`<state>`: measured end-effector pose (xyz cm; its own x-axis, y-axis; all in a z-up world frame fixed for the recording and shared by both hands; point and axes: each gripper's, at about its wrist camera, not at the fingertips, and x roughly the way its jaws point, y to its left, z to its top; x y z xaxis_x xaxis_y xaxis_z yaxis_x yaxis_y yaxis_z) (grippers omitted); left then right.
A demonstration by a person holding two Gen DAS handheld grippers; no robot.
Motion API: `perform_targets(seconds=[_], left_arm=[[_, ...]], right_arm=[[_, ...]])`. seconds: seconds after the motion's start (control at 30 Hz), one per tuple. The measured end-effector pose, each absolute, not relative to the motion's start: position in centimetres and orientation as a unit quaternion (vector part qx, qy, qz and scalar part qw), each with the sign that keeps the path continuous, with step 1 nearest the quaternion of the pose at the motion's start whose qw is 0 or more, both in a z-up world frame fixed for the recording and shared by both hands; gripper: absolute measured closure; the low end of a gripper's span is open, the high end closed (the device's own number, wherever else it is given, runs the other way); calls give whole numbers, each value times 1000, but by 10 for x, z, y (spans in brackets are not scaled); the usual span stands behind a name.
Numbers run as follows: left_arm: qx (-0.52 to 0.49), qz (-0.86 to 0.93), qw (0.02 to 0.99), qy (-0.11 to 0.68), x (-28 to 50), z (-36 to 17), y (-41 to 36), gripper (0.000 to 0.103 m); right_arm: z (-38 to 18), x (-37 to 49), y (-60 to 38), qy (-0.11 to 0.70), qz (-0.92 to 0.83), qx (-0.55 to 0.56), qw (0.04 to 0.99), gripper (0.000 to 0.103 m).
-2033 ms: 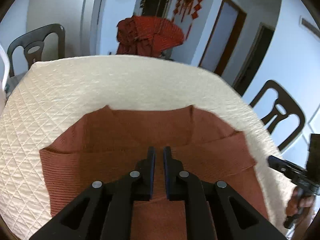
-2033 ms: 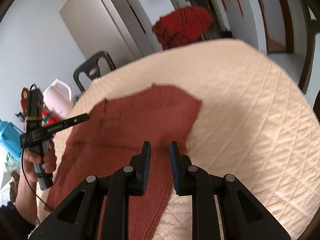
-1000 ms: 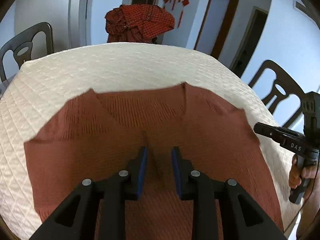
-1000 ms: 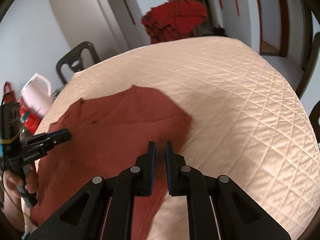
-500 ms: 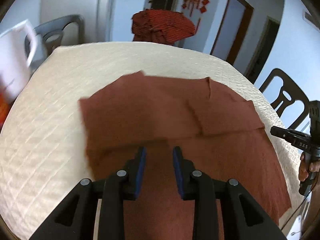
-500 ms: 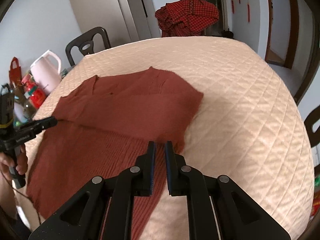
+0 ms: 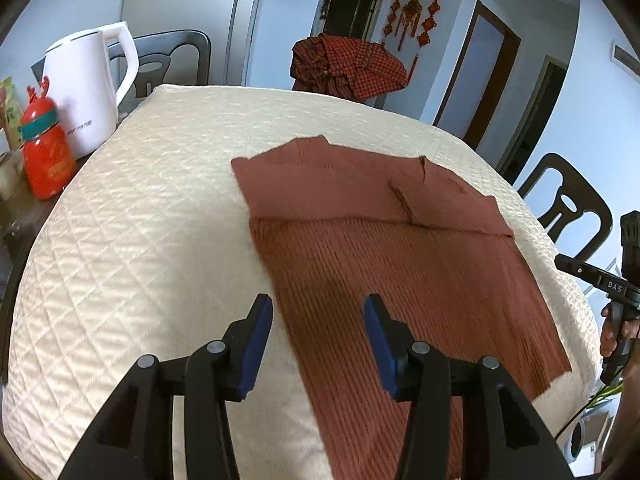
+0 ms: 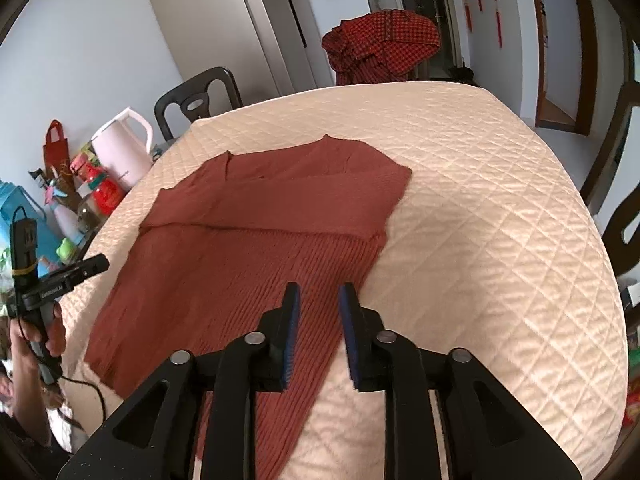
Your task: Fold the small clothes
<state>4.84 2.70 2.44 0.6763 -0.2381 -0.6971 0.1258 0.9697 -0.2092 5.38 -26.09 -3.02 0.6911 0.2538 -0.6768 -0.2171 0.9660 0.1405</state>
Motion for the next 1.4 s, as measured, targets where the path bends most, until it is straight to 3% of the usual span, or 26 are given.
perform_targets(seconds=[0.03,0.07,0.4,0.93,1.0,1.1,1.23,1.4], left_arm=[[-73,-100,912,391,43,23,27,52],[-74,-101,911,392,39,21,27,52],[-111,-126,896,411,0,-6,24,52],[-176,-176,881,402,-24,-11,11,53],[-192,-180,878,400,-20,-12,14,53],[-192,-170,880,400,-17,-15,14,70],[-191,-158,880,404,-18,-20,17,94],[-218,-155,887,377,-28,-8,34,96]], right_arm=[[-32,48,-261,371,130,28,919,54],[-34,43,-261,371,133,32,919,53],[-76,15,-266,415,167,95,889,53],[-87,-7,-255,430,246,147,856,53],[-88,-4,-257,428,244,157,856,62],[-92,2,-259,431,229,163,858,84],[-94,3,-260,430,229,171,856,94],[-81,-5,-273,400,233,194,865,96]])
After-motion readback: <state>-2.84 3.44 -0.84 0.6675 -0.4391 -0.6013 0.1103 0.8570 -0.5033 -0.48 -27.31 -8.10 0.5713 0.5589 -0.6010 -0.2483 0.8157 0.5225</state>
